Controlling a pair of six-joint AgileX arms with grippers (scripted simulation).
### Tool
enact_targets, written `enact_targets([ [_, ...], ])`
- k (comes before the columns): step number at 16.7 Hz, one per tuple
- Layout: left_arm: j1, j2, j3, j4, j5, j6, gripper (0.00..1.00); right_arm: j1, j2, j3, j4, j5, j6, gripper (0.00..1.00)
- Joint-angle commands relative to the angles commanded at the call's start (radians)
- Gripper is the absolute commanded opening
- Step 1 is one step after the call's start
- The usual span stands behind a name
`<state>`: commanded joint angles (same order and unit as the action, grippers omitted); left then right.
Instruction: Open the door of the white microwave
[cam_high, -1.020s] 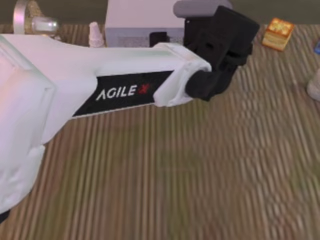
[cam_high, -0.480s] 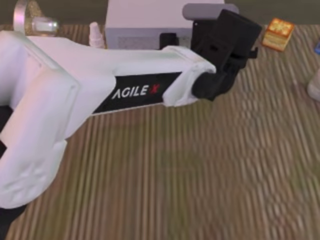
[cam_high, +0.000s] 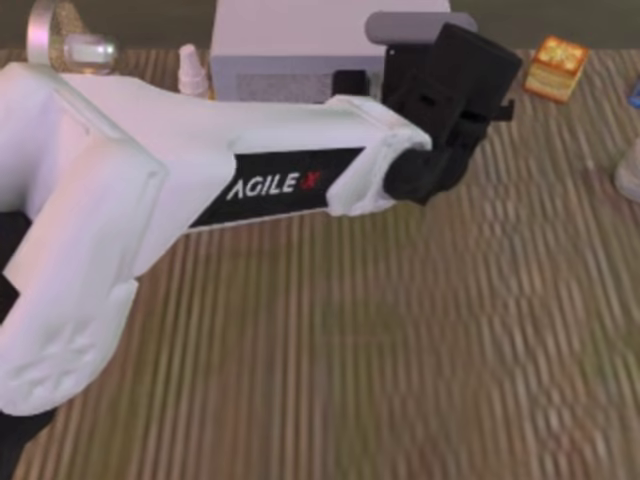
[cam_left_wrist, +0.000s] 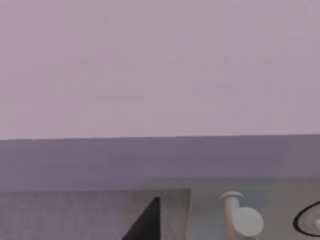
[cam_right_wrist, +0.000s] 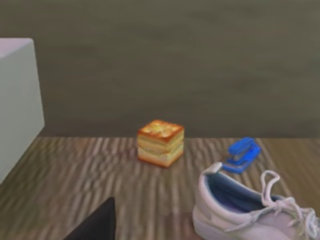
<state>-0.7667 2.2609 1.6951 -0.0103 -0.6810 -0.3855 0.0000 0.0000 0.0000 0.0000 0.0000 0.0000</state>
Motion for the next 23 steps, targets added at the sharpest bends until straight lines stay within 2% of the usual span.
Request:
enact_targets([
  [4,0.000,0.000,0.000,0.000,0.000,0.000,0.02,0.000,0.000,0.000,0.000,0.000,0.000,1.00],
  [5,0.000,0.000,0.000,0.000,0.000,0.000,0.00,0.000,0.000,0.000,0.000,0.000,0.000,1.00],
  [12,0.000,0.000,0.000,0.000,0.000,0.000,0.00,0.000,0.000,0.000,0.000,0.000,0.000,1.00],
  [13,-0.061,-0.020,-0.037,0.001,0.005,-0.002,0.00,0.000,0.000,0.000,0.000,0.000,0.000,1.00],
  [16,-0.059,-0.006,-0.004,-0.033,0.015,-0.011,0.00,0.000,0.000,0.000,0.000,0.000,0.000,1.00],
  [19,-0.050,0.040,0.106,-0.163,0.050,-0.044,0.00,0.000,0.000,0.000,0.000,0.000,0.000,1.00],
  [23,-0.028,0.123,0.329,-0.465,0.127,-0.113,0.00,0.000,0.000,0.000,0.000,0.000,0.000,1.00],
])
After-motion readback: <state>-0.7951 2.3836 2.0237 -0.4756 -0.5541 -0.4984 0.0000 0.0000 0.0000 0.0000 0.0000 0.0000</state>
